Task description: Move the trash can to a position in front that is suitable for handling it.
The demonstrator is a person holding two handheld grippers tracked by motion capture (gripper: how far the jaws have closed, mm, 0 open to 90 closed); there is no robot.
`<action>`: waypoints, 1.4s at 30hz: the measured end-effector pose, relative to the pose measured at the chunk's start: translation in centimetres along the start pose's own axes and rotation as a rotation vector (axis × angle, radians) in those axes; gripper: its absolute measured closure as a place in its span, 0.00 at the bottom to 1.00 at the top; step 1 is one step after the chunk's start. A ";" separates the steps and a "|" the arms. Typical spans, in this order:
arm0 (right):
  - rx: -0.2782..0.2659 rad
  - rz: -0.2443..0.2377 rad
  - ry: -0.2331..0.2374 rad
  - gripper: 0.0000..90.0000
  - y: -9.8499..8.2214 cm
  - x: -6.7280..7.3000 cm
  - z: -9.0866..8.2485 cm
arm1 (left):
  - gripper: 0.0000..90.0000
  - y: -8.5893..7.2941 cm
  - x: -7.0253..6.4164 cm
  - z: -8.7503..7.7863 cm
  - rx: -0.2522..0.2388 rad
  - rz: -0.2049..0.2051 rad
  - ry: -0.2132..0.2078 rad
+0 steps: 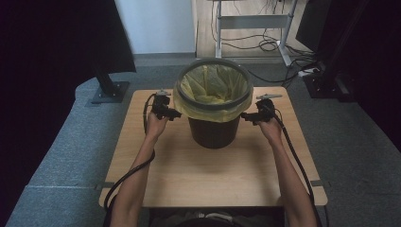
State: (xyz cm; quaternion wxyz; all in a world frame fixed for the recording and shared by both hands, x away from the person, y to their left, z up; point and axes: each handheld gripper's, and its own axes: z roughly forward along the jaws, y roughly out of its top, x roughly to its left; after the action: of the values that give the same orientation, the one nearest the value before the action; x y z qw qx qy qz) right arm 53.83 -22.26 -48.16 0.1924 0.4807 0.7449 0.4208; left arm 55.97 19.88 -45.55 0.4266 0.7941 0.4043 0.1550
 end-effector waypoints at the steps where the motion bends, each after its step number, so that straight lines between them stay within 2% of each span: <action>1: 0.002 -0.004 -0.009 0.04 0.2 -0.1 0.1 | 0.00 0.1 0.1 0.1 -0.003 -0.004 -0.002; 8: -0.005 -0.010 -0.015 0.04 1.7 -0.6 0.9 | 0.00 0.9 0.7 1.1 -0.009 -0.012 0.006; 13: -0.001 -0.043 -0.027 0.05 2.2 -0.6 1.0 | 0.00 0.5 1.1 1.3 -0.030 -0.014 -0.022; 17: 0.009 -0.045 -0.024 0.06 2.1 -0.3 0.8 | 0.00 0.4 0.8 1.1 -0.036 0.010 -0.001; 21: 0.017 -0.070 -0.023 0.05 2.1 0.3 0.5 | 0.00 0.1 0.6 0.4 -0.023 0.036 0.006; 24: 0.017 -0.079 -0.017 0.05 1.8 0.7 0.3 | 0.00 -0.4 0.5 -0.1 -0.021 0.030 -0.005; 29: 0.006 -0.065 0.017 0.04 1.0 1.2 -0.2 | 0.00 -1.3 0.0 -0.5 0.007 0.049 -0.009; 32: 0.001 -0.059 0.031 0.03 0.6 1.4 -0.5 | 0.00 -1.8 -0.3 -0.8 -0.003 0.039 -0.022; 39: -0.009 -0.065 0.041 0.03 -0.5 2.1 -1.7 | 0.00 -2.6 -1.6 -2.0 -0.005 0.078 -0.005; 42: -0.011 -0.073 0.044 0.03 -1.0 2.4 -2.2 | 0.00 -3.1 -2.1 -2.4 -0.011 0.079 -0.014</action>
State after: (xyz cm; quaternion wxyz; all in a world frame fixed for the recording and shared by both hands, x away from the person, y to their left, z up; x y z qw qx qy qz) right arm 50.59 -21.33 -47.42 0.1939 0.4426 0.7638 0.4279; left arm 51.66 20.52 -46.37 0.4271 0.8083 0.3686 0.1684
